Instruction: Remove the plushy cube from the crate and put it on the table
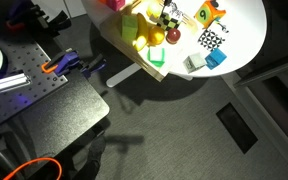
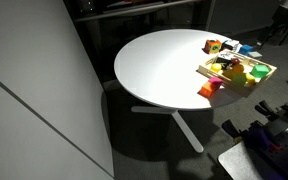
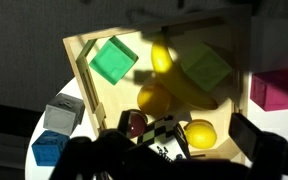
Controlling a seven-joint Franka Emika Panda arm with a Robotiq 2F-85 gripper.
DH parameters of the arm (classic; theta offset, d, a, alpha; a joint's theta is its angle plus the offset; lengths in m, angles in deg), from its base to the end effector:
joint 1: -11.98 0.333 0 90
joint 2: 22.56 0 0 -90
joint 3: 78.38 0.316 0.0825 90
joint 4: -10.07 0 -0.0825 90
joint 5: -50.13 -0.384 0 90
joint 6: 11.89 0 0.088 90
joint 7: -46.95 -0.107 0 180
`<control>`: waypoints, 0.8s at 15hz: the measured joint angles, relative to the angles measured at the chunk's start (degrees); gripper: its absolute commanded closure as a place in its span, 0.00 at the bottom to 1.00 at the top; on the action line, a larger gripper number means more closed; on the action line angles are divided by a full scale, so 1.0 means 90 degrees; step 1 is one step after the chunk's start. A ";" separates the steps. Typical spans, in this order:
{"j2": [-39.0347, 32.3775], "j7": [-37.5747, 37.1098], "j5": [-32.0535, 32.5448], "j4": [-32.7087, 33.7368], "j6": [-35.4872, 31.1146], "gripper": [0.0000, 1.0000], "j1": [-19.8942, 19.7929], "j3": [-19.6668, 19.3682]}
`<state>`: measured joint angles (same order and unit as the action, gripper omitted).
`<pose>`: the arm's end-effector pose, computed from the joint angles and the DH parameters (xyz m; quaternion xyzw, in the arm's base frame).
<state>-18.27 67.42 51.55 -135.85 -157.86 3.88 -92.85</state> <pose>0.4229 -0.1745 0.3033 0.9993 -0.0083 0.0350 0.0116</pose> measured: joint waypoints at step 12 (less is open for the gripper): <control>-0.1963 0.0007 -0.0471 0.1507 -0.0262 0.00 -0.0292 0.0415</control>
<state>-35.93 67.48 47.31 -122.29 -160.22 1.25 -89.12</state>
